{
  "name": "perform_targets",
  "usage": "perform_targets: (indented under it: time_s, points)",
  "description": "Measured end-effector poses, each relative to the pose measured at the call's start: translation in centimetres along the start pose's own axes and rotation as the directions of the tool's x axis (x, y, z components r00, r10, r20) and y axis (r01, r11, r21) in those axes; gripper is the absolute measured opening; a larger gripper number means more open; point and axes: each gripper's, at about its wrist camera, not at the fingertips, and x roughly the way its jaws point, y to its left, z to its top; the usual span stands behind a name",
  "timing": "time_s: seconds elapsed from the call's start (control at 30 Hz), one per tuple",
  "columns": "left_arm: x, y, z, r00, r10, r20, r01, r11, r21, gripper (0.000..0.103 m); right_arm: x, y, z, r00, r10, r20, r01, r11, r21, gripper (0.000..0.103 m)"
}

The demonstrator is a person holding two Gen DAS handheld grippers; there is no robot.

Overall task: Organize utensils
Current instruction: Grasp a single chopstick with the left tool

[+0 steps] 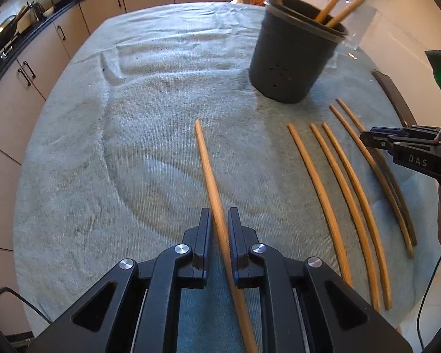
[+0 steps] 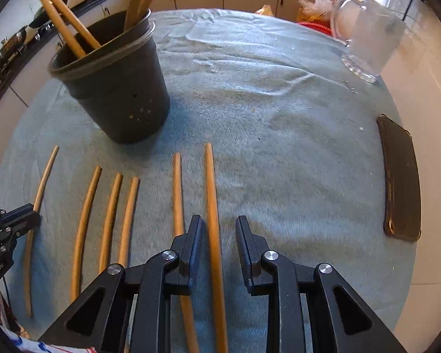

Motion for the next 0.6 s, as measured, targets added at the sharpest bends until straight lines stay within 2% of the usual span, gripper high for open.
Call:
perform_targets:
  time_s: [0.17,0.3,0.47,0.6]
  points:
    - [0.6,0.5,1.7,0.999,-0.011,-0.050,0.010,1.000,-0.029,0.012,0.5,0.2,1.6,0.998,-0.001,-0.059,-0.001,1.000,-0.020,0.025]
    - [1.0,0.8,2.8,0.998,-0.009,-0.055,0.007,1.000,-0.026,0.022,0.8,-0.2,2.1,0.997,0.002,-0.073,-0.003,1.000,-0.023,0.025]
    - [1.7,1.1,4.0,0.998,-0.007,-0.058,0.005,0.999,-0.035,0.022,0.8,-0.3,2.3,0.997,0.009,-0.077,-0.011,1.000,-0.025,0.025]
    - [1.8,0.7,4.5,0.999,0.010,-0.053,-0.011,1.000,-0.008,0.022,1.3,-0.3,3.0,0.995,0.004,-0.102,-0.010,0.999,-0.052,0.025]
